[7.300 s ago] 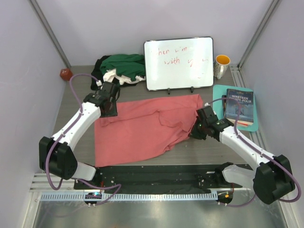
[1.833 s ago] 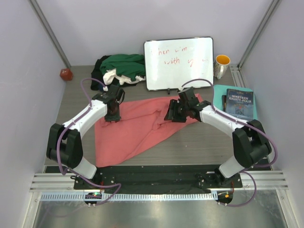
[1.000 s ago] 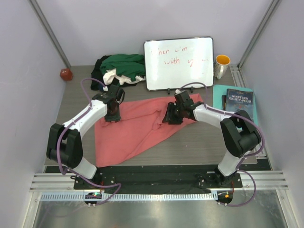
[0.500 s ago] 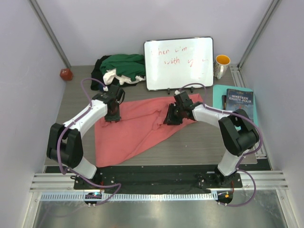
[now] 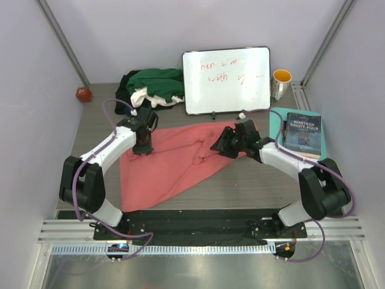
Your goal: Fold and stack the t-shirts
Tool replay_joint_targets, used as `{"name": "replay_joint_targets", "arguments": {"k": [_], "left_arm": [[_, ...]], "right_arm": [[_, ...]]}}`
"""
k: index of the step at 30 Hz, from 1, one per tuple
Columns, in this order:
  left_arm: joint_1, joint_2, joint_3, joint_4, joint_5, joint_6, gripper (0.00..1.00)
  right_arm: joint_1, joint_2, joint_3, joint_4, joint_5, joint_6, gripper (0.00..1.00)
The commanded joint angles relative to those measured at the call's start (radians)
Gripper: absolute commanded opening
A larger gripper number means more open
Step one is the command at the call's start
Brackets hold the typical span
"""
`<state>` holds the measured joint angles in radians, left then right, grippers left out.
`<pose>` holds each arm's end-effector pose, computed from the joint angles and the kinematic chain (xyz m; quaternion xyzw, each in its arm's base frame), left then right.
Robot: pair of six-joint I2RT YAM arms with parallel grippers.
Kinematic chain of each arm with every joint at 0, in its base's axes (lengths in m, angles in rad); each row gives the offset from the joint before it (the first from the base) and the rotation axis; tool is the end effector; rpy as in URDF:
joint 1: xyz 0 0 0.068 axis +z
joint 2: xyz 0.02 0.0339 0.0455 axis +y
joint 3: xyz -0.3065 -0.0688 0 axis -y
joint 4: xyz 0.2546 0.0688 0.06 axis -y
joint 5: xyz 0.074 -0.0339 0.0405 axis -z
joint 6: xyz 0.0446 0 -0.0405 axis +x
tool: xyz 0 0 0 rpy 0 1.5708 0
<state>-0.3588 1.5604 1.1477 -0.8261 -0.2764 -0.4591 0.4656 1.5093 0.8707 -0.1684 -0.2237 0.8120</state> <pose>0.2966 -0.0982 0.2623 -0.0717 0.9745 0.0596 0.2042 0.2838 0.1537 0.2310 0.1179 0.9155 0.3040 0.2356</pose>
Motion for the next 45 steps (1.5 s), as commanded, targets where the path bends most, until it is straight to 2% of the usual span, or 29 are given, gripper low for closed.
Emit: {"name": "replay_joint_targets", "arguments": {"k": [1,3,7,15,20,31,34,36,37,38,40,41,45], "left_arm": [[0.0,-0.002,0.009,0.025,0.006,0.011,0.3],[0.0,0.001,0.009,0.024,0.009,0.011,0.3],[0.0,-0.003,0.007,0.024,0.008,0.011,0.31],[0.0,0.0,0.004,0.022,0.002,0.013,0.31],[0.0,0.004,0.004,0.024,0.002,0.014,0.31],[0.0,0.012,0.007,0.022,0.002,0.014,0.3],[0.0,0.012,0.009,0.022,0.002,0.014,0.31],[0.0,0.012,0.009,0.022,0.0,0.017,0.3],[0.0,0.013,0.007,0.022,0.0,0.016,0.31],[0.0,0.013,0.009,0.022,0.0,0.017,0.31],[0.0,0.015,0.009,0.022,0.002,0.017,0.31],[0.0,0.015,0.009,0.024,0.003,0.016,0.31],[0.0,0.018,0.01,0.024,0.008,0.017,0.31]], "right_arm": [[-0.018,-0.121,-0.102,0.19,0.021,0.205,0.54],[-0.021,-0.11,-0.092,0.138,0.067,0.168,0.54],[-0.025,-0.031,-0.067,0.136,0.015,0.165,0.56],[-0.033,0.091,-0.062,0.257,-0.019,0.222,0.57],[-0.039,0.101,-0.064,0.282,-0.011,0.22,0.58],[-0.081,0.17,-0.023,0.299,-0.1,0.197,0.56],[-0.079,0.201,-0.016,0.308,-0.121,0.196,0.48],[-0.079,0.213,-0.019,0.326,-0.135,0.196,0.38],[-0.081,0.213,-0.021,0.331,-0.141,0.196,0.3],[-0.079,0.215,-0.021,0.337,-0.149,0.196,0.14],[-0.079,0.213,-0.021,0.34,-0.155,0.191,0.05],[-0.079,0.21,-0.021,0.339,-0.155,0.19,0.01],[-0.079,0.178,-0.016,0.308,-0.148,0.168,0.01]]}}
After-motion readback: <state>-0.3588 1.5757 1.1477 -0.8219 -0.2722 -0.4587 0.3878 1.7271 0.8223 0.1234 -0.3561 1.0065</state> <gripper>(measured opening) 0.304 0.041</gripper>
